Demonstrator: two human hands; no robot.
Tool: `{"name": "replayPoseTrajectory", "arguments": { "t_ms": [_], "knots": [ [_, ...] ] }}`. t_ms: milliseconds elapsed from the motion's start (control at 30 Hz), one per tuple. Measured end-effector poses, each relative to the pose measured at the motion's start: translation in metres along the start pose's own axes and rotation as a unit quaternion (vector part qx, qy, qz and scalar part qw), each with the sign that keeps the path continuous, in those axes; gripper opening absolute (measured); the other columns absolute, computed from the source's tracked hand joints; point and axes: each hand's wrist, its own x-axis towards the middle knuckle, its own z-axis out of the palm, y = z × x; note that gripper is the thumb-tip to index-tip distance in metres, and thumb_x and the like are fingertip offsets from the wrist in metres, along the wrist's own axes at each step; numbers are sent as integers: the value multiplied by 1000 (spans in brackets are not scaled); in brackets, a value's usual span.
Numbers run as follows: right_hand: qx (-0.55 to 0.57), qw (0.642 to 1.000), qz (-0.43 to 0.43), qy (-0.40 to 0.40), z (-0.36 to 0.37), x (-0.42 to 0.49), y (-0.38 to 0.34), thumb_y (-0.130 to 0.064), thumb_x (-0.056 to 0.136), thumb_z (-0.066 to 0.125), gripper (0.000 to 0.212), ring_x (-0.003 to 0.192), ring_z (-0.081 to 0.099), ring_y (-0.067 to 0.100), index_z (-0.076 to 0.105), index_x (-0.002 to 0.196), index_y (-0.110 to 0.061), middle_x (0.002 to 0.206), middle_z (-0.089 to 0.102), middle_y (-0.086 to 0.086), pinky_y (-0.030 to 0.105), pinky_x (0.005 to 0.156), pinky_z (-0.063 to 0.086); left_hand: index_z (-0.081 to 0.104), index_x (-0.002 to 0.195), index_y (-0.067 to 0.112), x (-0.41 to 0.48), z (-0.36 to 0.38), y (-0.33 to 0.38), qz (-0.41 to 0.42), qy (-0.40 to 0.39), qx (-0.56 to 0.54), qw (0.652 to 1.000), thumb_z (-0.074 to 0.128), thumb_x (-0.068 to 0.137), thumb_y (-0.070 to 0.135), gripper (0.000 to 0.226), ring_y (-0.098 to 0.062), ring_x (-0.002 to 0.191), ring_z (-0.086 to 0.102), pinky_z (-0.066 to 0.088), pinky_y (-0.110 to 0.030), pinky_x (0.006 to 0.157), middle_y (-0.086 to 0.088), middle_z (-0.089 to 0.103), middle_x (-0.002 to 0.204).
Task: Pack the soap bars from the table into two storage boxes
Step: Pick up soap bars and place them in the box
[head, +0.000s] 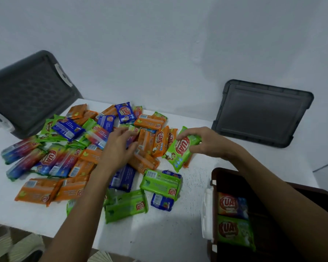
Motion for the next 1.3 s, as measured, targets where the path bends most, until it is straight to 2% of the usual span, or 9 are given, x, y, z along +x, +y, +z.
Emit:
{"name": "replayPoseTrajectory", "arguments": {
  "t_ms": [100, 267, 467, 667, 767, 933, 1067, 1200, 1300],
  "knots": [
    [19, 998, -30, 60, 6, -2, 5, 6, 84, 57, 33, 77, 65, 14, 71, 104, -17, 96, 69, -8, 22, 61, 48, 59, 126, 20, 29, 3, -20, -53, -6, 38, 998, 62, 89, 36, 40, -31, 124, 46, 40, -52, 102, -9, 51, 135],
    [52, 989, -52, 126, 11, -7, 14, -7, 91, 62, 14, 73, 62, 1, 70, 92, -18, 86, 68, -6, 18, 61, 45, 52, 125, 23, 58, 15, -40, -112, -92, 110, 983, 54, 86, 57, 52, -32, 112, 55, 43, -51, 97, -9, 61, 122],
    [133, 978, -11, 162, 14, -10, 17, -5, 89, 65, 7, 91, 69, 21, 64, 92, -11, 97, 66, 4, 39, 66, 59, 48, 127, 23, 71, 16, -29, -112, -118, 152, 975, 63, 81, 57, 59, -27, 117, 54, 30, -49, 105, -4, 61, 123],
    [200, 967, 32, 154, 15, -15, 20, 4, 83, 66, 46, 91, 72, 26, 55, 111, -30, 106, 62, 14, 55, 72, 59, 43, 133, 27, 71, 14, -26, -97, -98, 161, 977, 70, 77, 49, 65, -26, 114, 57, 37, -49, 102, -4, 61, 124],
    [265, 953, 49, 142, 14, -16, 22, 11, 80, 62, 53, 89, 72, 27, 61, 118, -26, 108, 61, 20, 49, 77, 57, 39, 136, 30, 69, 7, -23, -81, -68, 124, 987, 75, 73, 42, 74, -28, 115, 56, 41, -51, 100, -6, 56, 130],
    [378, 915, 57, 130, 9, -21, 13, 17, 84, 49, 24, 67, 64, 19, 65, 97, 4, 87, 63, 19, 24, 54, 53, 20, 146, 39, 64, -7, -4, -35, 7, 3, 999, 76, 73, 26, 93, -31, 115, 54, 51, -44, 82, -9, 40, 142],
    [444, 886, 22, 135, 8, -29, 12, 5, 86, 56, 24, 79, 66, 21, 59, 109, -3, 94, 69, 12, 30, 64, 54, 38, 138, 36, 53, -16, 20, 28, 41, -87, 995, 76, 74, 17, 76, -16, 110, 50, 51, -37, 83, -3, 41, 136],
    [432, 889, -3, 151, 6, -45, 13, -14, 78, 68, 51, 99, 68, 29, 52, 127, -11, 107, 71, 5, 44, 86, 56, 51, 124, 31, 37, -22, 49, 85, 73, -143, 983, 80, 72, 17, 61, -8, 106, 53, 50, -32, 87, 3, 52, 128],
    [426, 886, -19, 181, 3, -61, 11, -14, 73, 72, 49, 97, 67, 27, 55, 119, -9, 103, 71, 6, 37, 79, 55, 50, 119, 34, 22, -24, 70, 81, 55, -235, 967, 81, 72, 19, 58, -13, 106, 59, 53, -32, 84, 5, 55, 123]
  ]
}}
